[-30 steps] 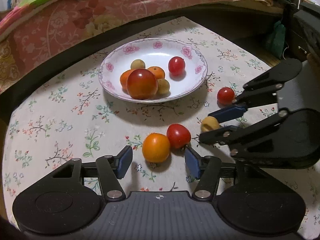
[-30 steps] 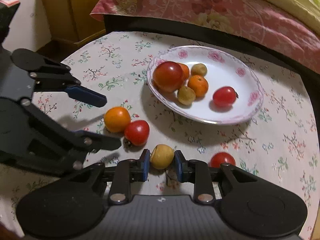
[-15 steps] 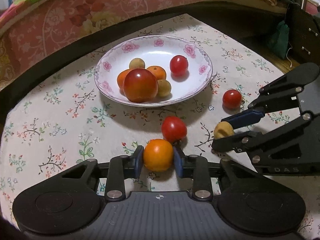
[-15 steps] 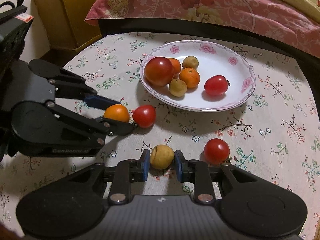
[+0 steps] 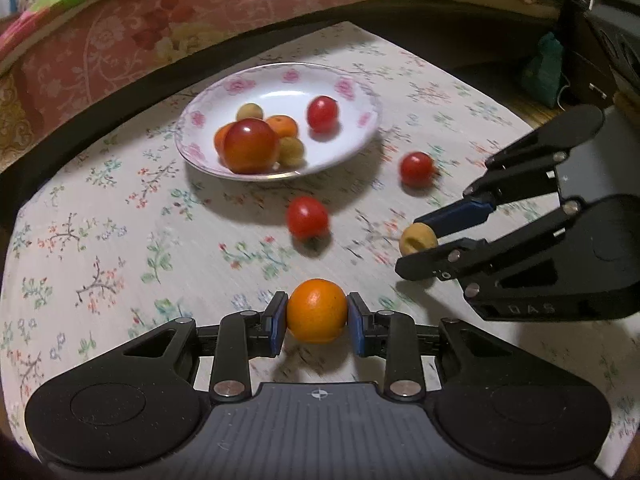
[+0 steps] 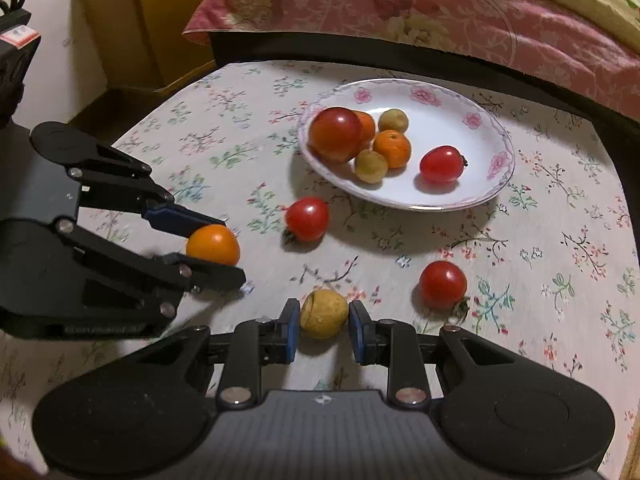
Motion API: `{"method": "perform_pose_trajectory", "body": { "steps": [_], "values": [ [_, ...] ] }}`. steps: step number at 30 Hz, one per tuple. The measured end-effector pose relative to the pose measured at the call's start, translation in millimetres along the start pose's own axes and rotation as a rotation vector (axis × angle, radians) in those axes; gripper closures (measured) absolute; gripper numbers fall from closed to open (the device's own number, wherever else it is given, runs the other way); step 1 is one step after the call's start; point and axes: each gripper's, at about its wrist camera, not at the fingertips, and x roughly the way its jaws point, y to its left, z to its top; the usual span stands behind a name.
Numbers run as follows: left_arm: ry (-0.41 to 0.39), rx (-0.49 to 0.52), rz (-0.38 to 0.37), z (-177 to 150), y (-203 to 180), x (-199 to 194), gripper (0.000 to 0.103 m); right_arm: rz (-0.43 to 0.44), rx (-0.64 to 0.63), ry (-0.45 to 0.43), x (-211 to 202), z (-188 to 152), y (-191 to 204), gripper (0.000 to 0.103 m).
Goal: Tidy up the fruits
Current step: 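Carry the orange and tan fruit in both tools over the white plate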
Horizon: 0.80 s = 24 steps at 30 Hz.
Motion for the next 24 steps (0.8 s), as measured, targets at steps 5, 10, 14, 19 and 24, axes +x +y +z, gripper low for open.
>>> {"method": "perform_pose_trajectory", "body": {
  "steps": [5,10,14,19,24],
  "values": [
    [0.013,-0.024,-0.007,-17,-7,-11,0.064,-0.011,-0.021,0.011,-13,-14,12,0.078],
    [0.023,0.003,0.006,-28,-13,-9,0.063,-0.043,-0.047,0.029,-12,-30,28,0.077],
    [0.017,0.002,-0.008,-27,-12,-11,0.062,-0.045,-0.015,0.025,-12,-31,28,0.077],
    [0.013,-0.007,-0.018,-32,-11,-13,0.061,-0.042,-0.018,0.032,-12,-30,28,0.077],
    [0.015,-0.008,-0.035,-29,-11,-13,0.058,-0.015,-0.005,0.037,-13,-29,23,0.073]
  ]
}}
